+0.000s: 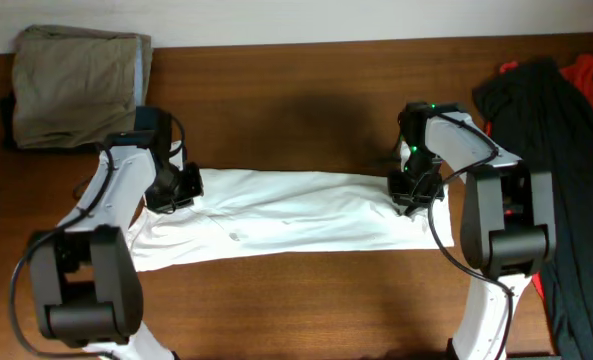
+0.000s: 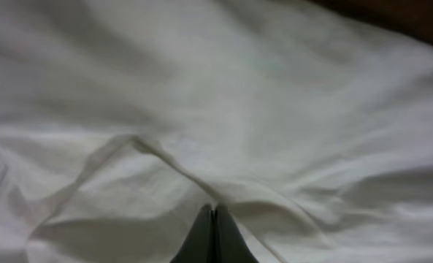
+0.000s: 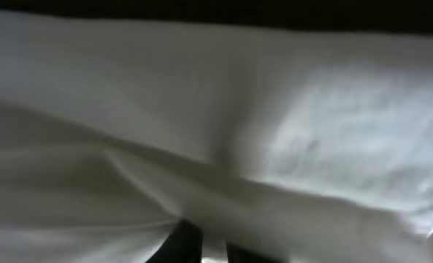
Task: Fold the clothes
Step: 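Grasp the folded shirt's top corners and pull them down with both grippers, then release the shirt strip and lift both grippers away, then grasp the right end of the shirt strip with the right gripper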
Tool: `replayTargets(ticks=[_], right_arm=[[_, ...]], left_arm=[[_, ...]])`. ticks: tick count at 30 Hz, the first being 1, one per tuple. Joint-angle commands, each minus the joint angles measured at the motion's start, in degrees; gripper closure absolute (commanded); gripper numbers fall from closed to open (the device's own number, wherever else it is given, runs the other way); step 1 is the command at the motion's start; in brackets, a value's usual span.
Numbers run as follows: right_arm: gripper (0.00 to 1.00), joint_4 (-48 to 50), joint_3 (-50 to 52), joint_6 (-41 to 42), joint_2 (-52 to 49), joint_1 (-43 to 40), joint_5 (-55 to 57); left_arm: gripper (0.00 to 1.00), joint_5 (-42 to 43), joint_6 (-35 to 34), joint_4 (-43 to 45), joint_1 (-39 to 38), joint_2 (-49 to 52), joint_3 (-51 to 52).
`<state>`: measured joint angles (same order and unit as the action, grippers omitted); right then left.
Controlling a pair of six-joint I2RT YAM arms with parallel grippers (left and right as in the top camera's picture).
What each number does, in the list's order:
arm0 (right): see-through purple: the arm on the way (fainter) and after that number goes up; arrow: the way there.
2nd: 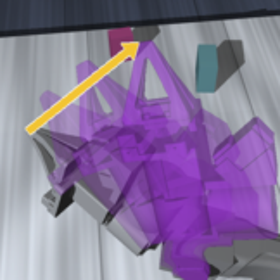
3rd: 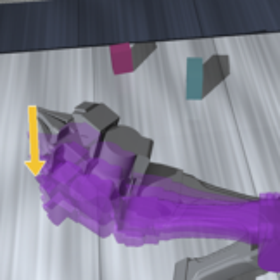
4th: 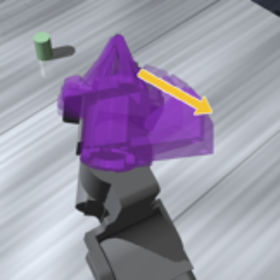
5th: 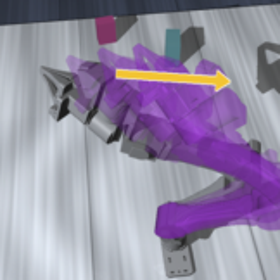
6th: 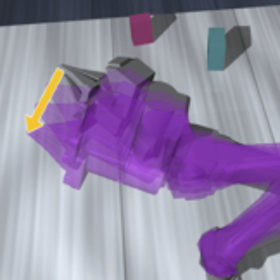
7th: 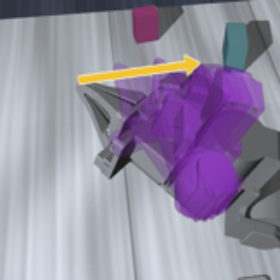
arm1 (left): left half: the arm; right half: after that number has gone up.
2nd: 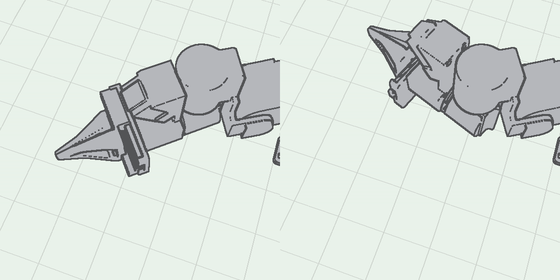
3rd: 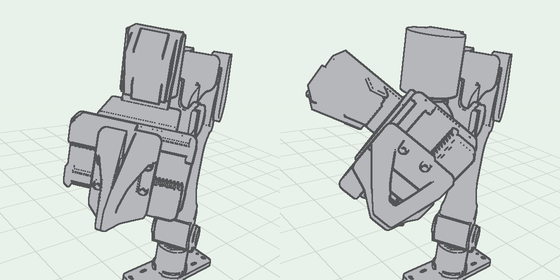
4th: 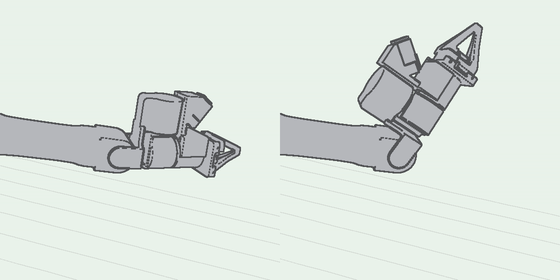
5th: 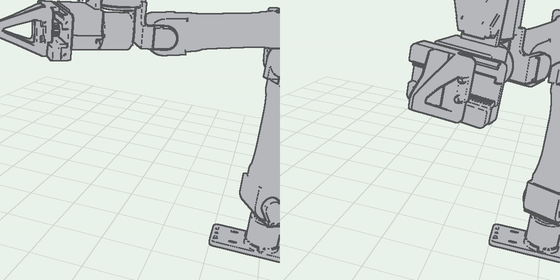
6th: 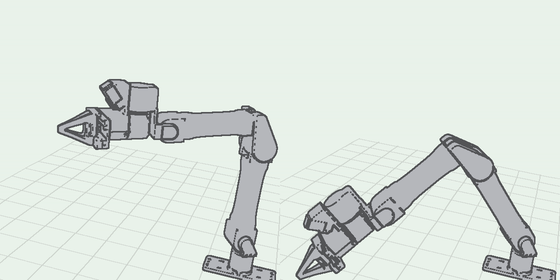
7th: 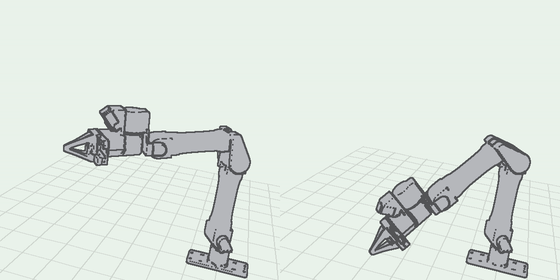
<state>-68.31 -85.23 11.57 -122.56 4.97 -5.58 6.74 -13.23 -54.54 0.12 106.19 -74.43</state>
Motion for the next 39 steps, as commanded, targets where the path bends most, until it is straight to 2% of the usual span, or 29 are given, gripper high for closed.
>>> replayTargets(ticks=[1,3,4,6,12,13,15,18,19,20,21,22,24,25,26,28,29,32,34,38,39], right_arm=[[0.84,1.86,3.19,1.66,0.37,-0.22,2.84],[0.85,2.14,3.19,6.38,0.37,-0.24,10.73],[0.85,1.97,3.17,6.97,0.37,-0.35,12.81],[0.85,2.34,3.17,6.99,0.37,-1.51,12.96],[0.85,3.63,3.08,7.61,0.37,-2.75,12.17],[0.85,3.58,2.62,7.61,0.37,-2.75,11.08],[0.93,1.42,0.07,7.61,0.42,-2.75,10.10],[0.92,-6.01,-9.46,7.34,0.72,-2.82,11.02],[0.82,-8.13,-13.49,7.37,1.18,-3.08,13.66],[0.63,-9.73,-17.18,7.23,1.46,-3.87,14.71],[0.21,-10.40,-19.32,7.13,1.46,-5.09,15.26],[0.01,-10.32,-20.02,7.15,1.46,-6.97,15.26],[0.01,-10.12,-19.74,3.93,1.29,-12.87,14.05],[0.01,-10.05,-19.54,1.20,1.29,-14.86,11.69],[0.01,-9.75,-18.95,-5.92,1.29,-17.81,5.66],[0.01,-8.55,-14.95,-20.06,1.29,-24.41,-12.13],[0.01,-7.10,-12.00,-22.34,1.29,-27.26,-17.25],[0.01,-2.05,-2.49,-23.80,1.29,-29.79,-20.98],[0.01,0.57,3.17,-27.80,1.29,-28.98,-25.73],[0.00,2.38,7.85,-27.58,1.29,-25.22,-28.72],[0.06,2.34,8.28,-27.56,1.29,-23.91,-28.70]], left_arm=[[1.00,0.79,0.44,0.74,0.13,7.58,1.31],[1.00,0.11,-0.31,0.74,0.59,11.30,1.31],[1.00,-3.61,-2.82,0.24,1.77,12.26,1.31],[1.00,-8.15,-3.96,-0.74,4.55,12.09,1.31],[1.00,-9.79,-3.89,-2.14,16.74,12.09,-0.07],[1.00,-9.79,-3.89,-3.04,17.75,12.09,-1.53],[1.00,-10.36,-3.93,-6.71,19.47,12.09,-6.73],[1.00,-10.88,-4.13,-15.98,20.00,12.09,-19.21],[1.00,-10.82,-4.13,-19.34,19.85,12.04,-23.43],[1.00,-10.21,-4.09,-22.71,19.63,11.80,-27.76],[0.99,-8.92,-4.09,-23.76,19.19,11.63,-28.92],[0.92,-8.15,-4.09,-24.11,18.71,11.65,-28.89],[0.64,-8.02,-4.09,-23.87,18.36,11.67,-27.80],[0.39,-8.02,-4.11,-23.41,18.36,11.72,-27.47],[0.22,-8.02,-4.11,-22.82,18.36,11.72,-27.12],[0.01,-8.00,-4.11,-22.40,18.36,11.76,-26.75],[0.01,-7.98,-4.11,-22.23,18.36,11.76,-26.75],[0.01,-6.91,-4.11,-21.84,18.36,11.76,-26.75],[0.01,-5.22,-4.11,-20.76,18.25,11.76,-26.75],[0.01,-5.18,-4.11,-20.72,18.03,11.76,-26.75],[0.01,-5.20,-4.09,-20.72,17.99,11.76,-26.75]])
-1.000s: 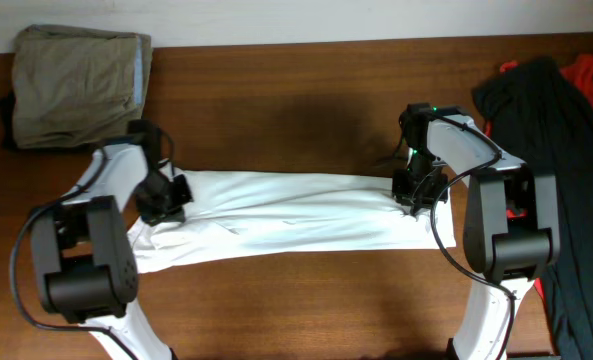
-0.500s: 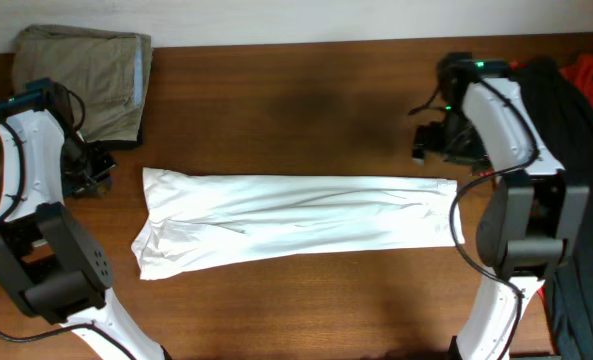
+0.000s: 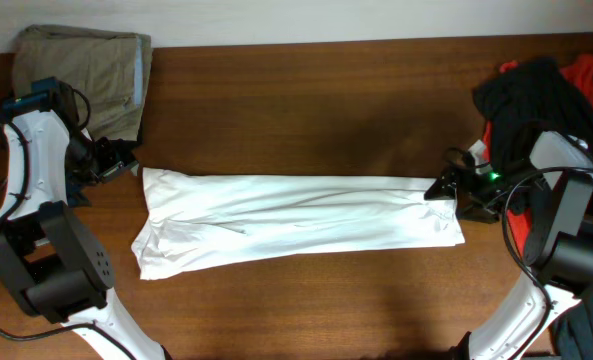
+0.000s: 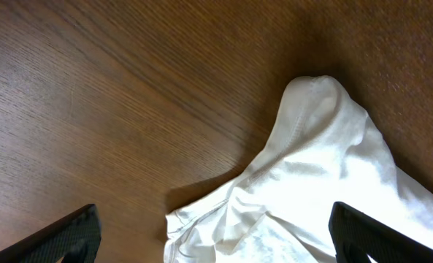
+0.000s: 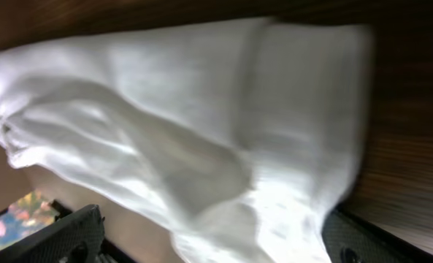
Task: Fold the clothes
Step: 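Grasp the right end of the shirt strip with the right gripper, then fold the right end leftward onto the strip's middle with the right gripper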
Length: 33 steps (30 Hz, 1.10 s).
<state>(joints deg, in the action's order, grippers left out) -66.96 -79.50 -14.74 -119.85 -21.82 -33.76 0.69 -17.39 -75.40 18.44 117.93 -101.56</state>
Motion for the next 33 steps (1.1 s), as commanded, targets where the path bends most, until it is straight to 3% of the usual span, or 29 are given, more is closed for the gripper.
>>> replayTargets(ticks=[1,2,3,8,11,15,21,23,26,27,29,31,33], right_arm=[[0.31,1.03,3.02,-1.01,-1.42,4.83,-0.52],[0.55,1.11,3.02,-0.57,-1.42,6.14,-0.50],[0.96,2.36,2.99,2.97,-1.42,7.93,-0.04],[0.96,-1.33,-3.02,12.63,1.33,6.27,12.72],[0.96,-5.05,-7.54,18.27,11.15,7.98,19.26],[0.96,-1.07,-5.99,18.99,14.47,24.92,16.02],[0.96,5.88,-4.85,28.81,14.36,41.09,16.24],[0.88,8.98,-4.63,30.32,13.66,45.11,16.63],[0.88,11.41,-4.63,32.94,11.63,46.90,16.41],[0.79,12.57,-4.63,34.01,10.69,47.32,16.39],[0.19,13.92,-4.66,34.77,10.12,48.09,16.24],[0.10,13.05,-5.90,34.53,10.19,47.06,16.22],[0.08,6.56,-11.26,30.62,10.19,43.87,16.24]], left_arm=[[0.01,0.85,0.07,0.13,-0.33,0.02,0.37],[0.01,0.87,0.04,0.11,-0.33,0.02,0.37],[0.01,0.85,0.07,0.07,-0.33,0.04,0.37],[0.01,0.85,0.07,-0.09,-0.33,0.04,0.39],[0.01,1.07,0.04,-0.07,-0.44,0.04,0.39],[0.01,1.07,0.04,-0.13,-0.44,0.04,0.39],[0.01,1.07,0.07,-0.31,-0.44,0.04,0.39],[0.01,1.07,0.07,-0.31,-0.44,0.04,0.70],[0.01,1.07,0.07,-0.11,-0.44,0.04,2.36],[0.01,1.07,0.07,0.39,-0.44,0.04,3.28],[0.01,1.07,0.07,1.46,-0.44,0.04,4.63],[0.01,1.05,0.07,1.46,-0.44,0.04,4.72],[0.01,1.07,0.07,1.46,-0.44,0.04,4.74]])
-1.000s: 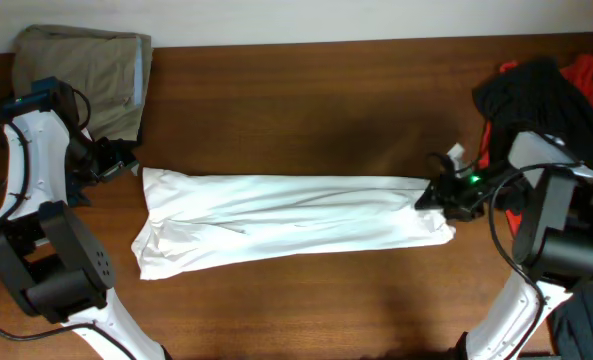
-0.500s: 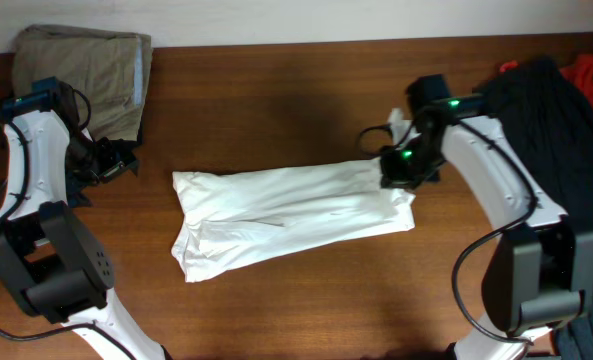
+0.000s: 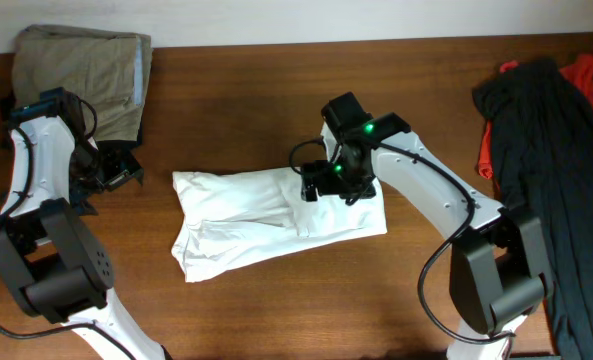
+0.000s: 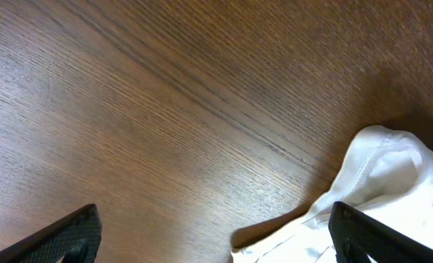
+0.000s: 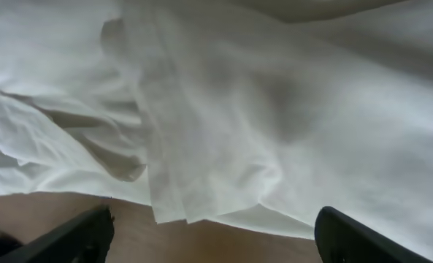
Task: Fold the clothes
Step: 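Fold the right end leftward onto the strip's middle with the right gripper, then release the shirt and raise the right gripper to the right side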
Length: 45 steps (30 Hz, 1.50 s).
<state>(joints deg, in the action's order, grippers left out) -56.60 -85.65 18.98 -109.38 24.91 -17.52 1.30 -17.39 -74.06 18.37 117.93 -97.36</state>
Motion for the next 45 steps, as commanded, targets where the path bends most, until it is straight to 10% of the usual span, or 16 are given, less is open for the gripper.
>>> replayTargets(ticks=[1,2,5,8,16,20,27,37,45], right_arm=[[0.08,-5.22,-6.91,-3.78,-0.28,-4.81,0.09],[0.14,-5.33,-6.95,-3.78,-0.28,-6.03,-0.02],[0.77,-4.61,-4.28,-5.22,-0.72,-5.55,-0.02],[0.94,3.80,4.02,1.53,-0.74,-0.74,-0.04],[0.96,10.99,4.96,5.03,-4.74,11.61,-4.02],[0.91,-7.69,-12.13,-0.31,5.77,1.81,12.87],[0.89,-7.96,-9.05,-19.02,-8.22,-14.45,-11.93],[0.78,0.59,-9.14,-19.19,-19.34,-19.41,4.94],[0.76,-29.53,-26.84,-16.72,-16.57,-19.26,8.96]], left_arm=[[0.01,0.46,0.07,0.13,-0.37,0.04,0.55],[0.01,0.46,0.07,0.11,-0.37,0.04,0.55],[0.01,0.48,0.04,0.24,-0.37,0.04,0.55],[0.01,1.53,0.07,0.33,-0.37,0.04,0.55],[0.01,1.49,0.07,0.50,-0.37,0.04,0.59],[0.01,1.49,0.07,0.55,-0.37,0.04,0.59],[0.01,1.51,0.07,0.92,-0.37,0.04,0.59],[0.01,1.49,0.09,1.33,-0.39,0.04,0.70],[0.01,1.51,0.07,1.38,-0.39,0.04,0.74]])
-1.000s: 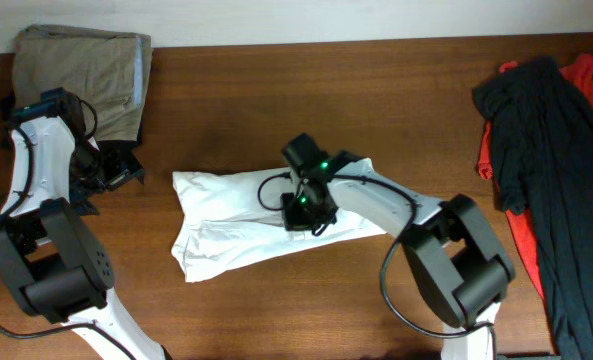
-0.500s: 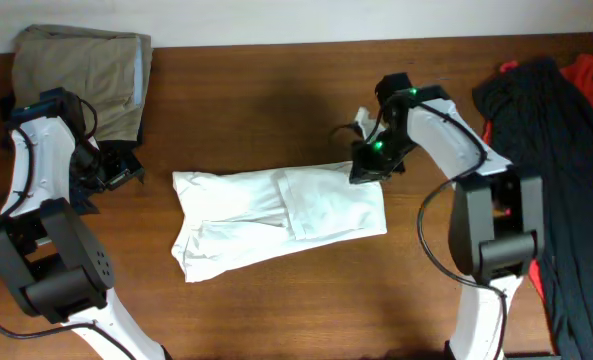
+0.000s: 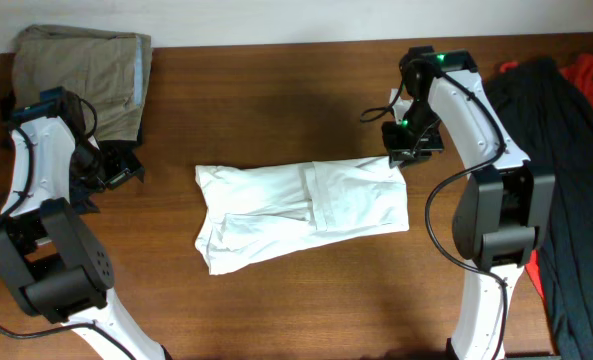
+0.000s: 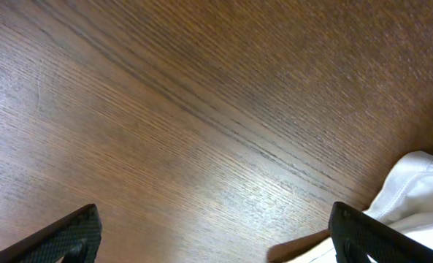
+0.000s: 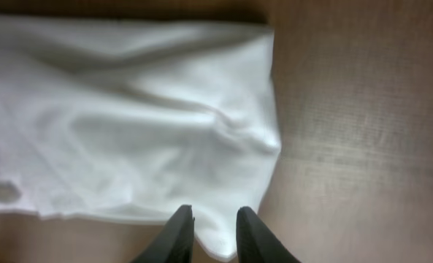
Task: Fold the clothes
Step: 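Release the shirt and raise the right gripper to the right side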
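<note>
The white garment (image 3: 301, 215) lies folded into a short, wide block in the middle of the table. One layer is folded over its right half. My right gripper (image 3: 408, 152) is at its back right corner. In the right wrist view the gripper (image 5: 215, 234) has its fingers close together, with the garment (image 5: 128, 124) edge between them. My left gripper (image 3: 124, 172) hangs to the left of the garment, apart from it. The left wrist view shows that gripper (image 4: 216, 248) wide open over bare wood, with a white corner (image 4: 420, 183) at the right.
A folded olive garment (image 3: 76, 85) lies at the back left corner, just behind my left arm. A heap of black and red clothes (image 3: 551, 130) covers the right side. The brown wooden table (image 3: 276, 90) shows behind and in front of the white garment.
My right gripper was open over the garment's middle. It is now at the back right corner with its fingers drawn together on the cloth. The garment lies slightly farther right. The left arm has not moved.
Both grippers were shut on the back edge of the long white strip. Then they stood open at its two ends, with the strip stretched out. Later the right end lay folded over to the left, halving the length. Now the right gripper holds the new right corner.
</note>
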Tool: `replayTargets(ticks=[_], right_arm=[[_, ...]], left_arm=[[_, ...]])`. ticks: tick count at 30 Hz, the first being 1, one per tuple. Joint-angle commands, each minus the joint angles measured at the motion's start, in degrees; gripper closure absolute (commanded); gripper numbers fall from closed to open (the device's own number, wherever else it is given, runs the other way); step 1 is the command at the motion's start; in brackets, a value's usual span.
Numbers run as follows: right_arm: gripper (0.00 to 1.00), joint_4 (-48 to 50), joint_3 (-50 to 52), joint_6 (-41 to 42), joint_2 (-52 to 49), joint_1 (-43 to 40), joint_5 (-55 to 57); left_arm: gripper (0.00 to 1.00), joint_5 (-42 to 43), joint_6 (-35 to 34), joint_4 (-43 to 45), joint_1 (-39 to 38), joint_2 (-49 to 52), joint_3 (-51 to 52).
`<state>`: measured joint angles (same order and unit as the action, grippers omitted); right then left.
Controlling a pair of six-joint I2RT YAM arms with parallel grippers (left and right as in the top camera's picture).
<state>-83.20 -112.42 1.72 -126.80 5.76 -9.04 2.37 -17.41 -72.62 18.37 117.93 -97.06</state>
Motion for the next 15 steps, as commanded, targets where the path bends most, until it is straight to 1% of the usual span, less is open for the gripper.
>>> replayTargets(ticks=[1,2,4,5,7,8,9,10,11,12,13,14,15], right_arm=[[0.75,-3.15,2.49,-0.39,0.85,-0.11,0.50],[0.75,-2.97,4.63,-1.31,0.79,-0.11,0.50],[0.86,0.63,12.94,-1.49,0.76,-0.11,0.02],[0.90,3.06,15.82,-1.49,0.76,-0.11,-0.94],[0.92,10.71,24.57,-1.40,0.76,-0.17,-1.90],[0.96,12.15,26.80,-1.25,0.76,-0.17,-1.86],[0.96,11.76,27.58,-0.70,0.76,-0.22,-1.53],[0.96,9.81,26.86,3.48,0.85,-0.24,3.61],[0.96,5.79,24.04,7.85,0.90,-0.28,10.45],[0.96,1.51,20.20,11.06,0.98,-0.28,14.43],[0.96,-2.36,14.67,13.42,1.36,-0.26,15.06],[0.96,-3.72,10.91,13.79,1.86,-0.04,13.84],[0.96,-3.96,8.02,11.80,2.38,0.42,9.14]], left_arm=[[0.01,0.46,0.09,-0.02,-0.50,0.04,0.44],[0.01,0.46,0.09,0.11,-0.63,0.04,0.44],[0.01,0.42,0.09,0.17,-0.74,0.04,0.44],[0.01,0.44,0.09,0.22,-0.76,0.04,0.44],[0.01,0.42,0.09,0.44,-0.76,0.04,0.44],[0.01,0.42,0.11,0.39,-0.76,0.04,0.44],[0.01,0.44,0.11,0.39,-0.76,0.04,0.44],[0.01,0.42,0.09,0.48,-0.76,0.04,0.44],[0.01,0.42,0.09,0.66,-0.76,0.04,0.44],[0.01,0.42,0.11,0.61,-0.76,0.04,0.44],[0.01,0.44,0.09,0.61,-0.76,0.04,0.44],[0.01,0.44,0.09,0.63,-0.76,0.04,0.44],[0.01,0.44,0.09,0.63,-0.76,0.04,0.44]])
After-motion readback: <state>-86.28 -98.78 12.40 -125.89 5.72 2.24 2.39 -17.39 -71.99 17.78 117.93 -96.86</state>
